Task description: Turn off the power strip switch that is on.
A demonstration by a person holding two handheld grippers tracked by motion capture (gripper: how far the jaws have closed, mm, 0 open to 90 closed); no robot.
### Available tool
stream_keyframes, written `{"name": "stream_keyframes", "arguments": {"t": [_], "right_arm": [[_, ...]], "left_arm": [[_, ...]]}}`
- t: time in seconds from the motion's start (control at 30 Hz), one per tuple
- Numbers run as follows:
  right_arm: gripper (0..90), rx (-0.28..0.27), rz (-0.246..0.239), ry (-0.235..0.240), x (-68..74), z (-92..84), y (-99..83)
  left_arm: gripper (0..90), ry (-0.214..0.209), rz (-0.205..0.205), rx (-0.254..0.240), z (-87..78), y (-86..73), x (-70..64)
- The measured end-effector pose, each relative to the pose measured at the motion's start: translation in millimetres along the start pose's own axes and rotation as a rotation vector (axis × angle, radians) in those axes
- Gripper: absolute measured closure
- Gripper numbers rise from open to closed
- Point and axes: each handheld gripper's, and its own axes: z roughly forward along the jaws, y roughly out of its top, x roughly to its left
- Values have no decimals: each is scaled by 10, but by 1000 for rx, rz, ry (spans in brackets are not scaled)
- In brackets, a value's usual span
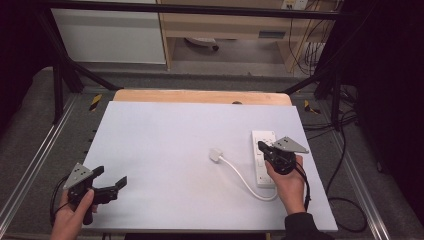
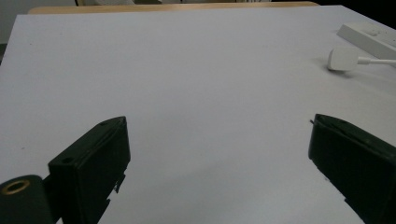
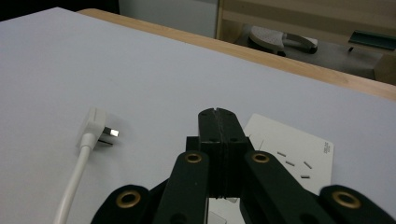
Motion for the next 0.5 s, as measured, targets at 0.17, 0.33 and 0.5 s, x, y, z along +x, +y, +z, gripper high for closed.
{"name": "stream_keyframes", "arguments": {"t": [0.17, 0.33, 0.5], "right_arm": [[900, 11, 6, 1, -11, 11, -19], [900, 35, 32, 7, -47, 31, -58], [900, 63, 41, 7, -67, 62, -95]], "left_arm": [[53, -1, -2, 0, 0, 0, 0], [53, -2, 1, 3, 2, 0, -2], [53, -4, 0, 3, 2, 0, -3]]}}
